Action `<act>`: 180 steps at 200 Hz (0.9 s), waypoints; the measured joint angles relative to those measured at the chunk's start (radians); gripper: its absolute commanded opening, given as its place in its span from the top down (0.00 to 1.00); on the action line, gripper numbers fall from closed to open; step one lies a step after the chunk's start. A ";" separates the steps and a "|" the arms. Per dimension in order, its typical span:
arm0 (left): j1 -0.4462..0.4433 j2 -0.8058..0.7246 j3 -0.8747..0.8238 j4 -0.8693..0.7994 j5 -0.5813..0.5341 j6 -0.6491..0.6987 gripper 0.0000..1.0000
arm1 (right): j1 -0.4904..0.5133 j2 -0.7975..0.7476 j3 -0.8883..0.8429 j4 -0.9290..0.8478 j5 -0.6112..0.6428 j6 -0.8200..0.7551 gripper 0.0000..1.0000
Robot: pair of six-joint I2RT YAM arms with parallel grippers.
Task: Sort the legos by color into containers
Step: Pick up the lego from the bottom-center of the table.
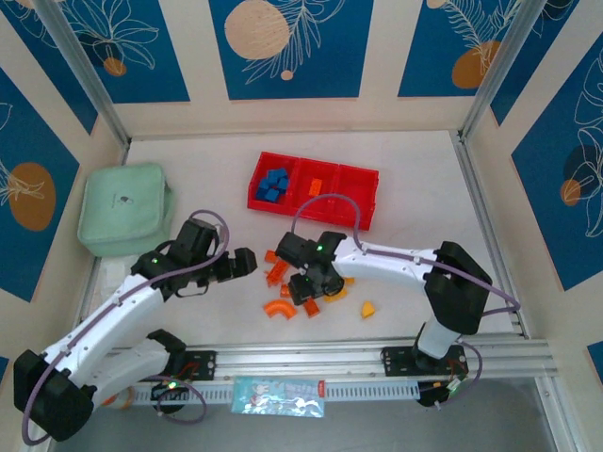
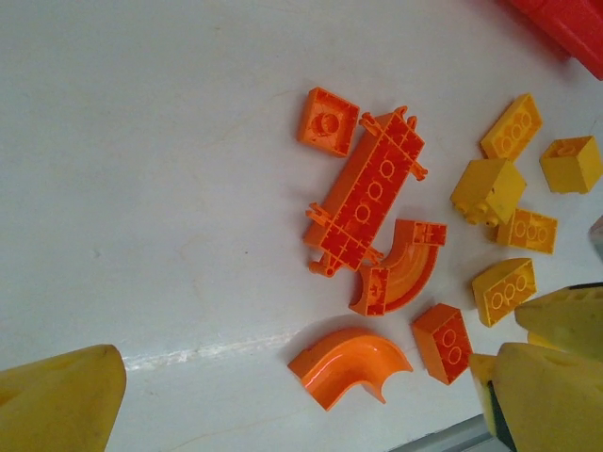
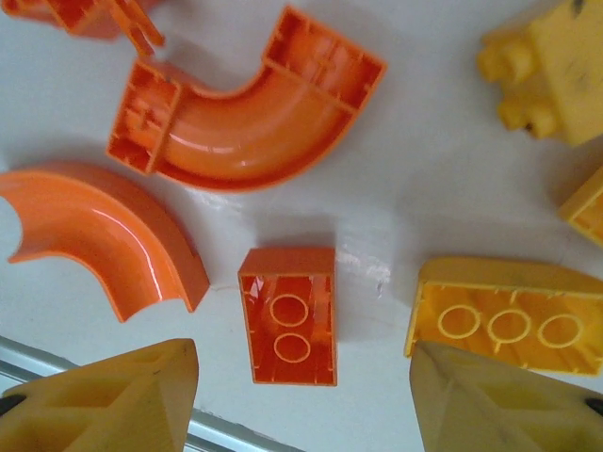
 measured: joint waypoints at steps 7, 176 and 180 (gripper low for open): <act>0.000 -0.001 -0.001 0.000 0.000 -0.005 0.01 | 0.007 0.006 -0.006 0.002 0.000 0.008 0.39; 0.000 0.004 -0.006 -0.004 0.000 -0.009 0.01 | 0.039 0.130 -0.019 0.055 0.011 0.029 0.68; 0.000 0.005 -0.006 -0.004 0.000 -0.009 0.01 | 0.039 0.130 -0.018 0.054 0.011 0.029 0.68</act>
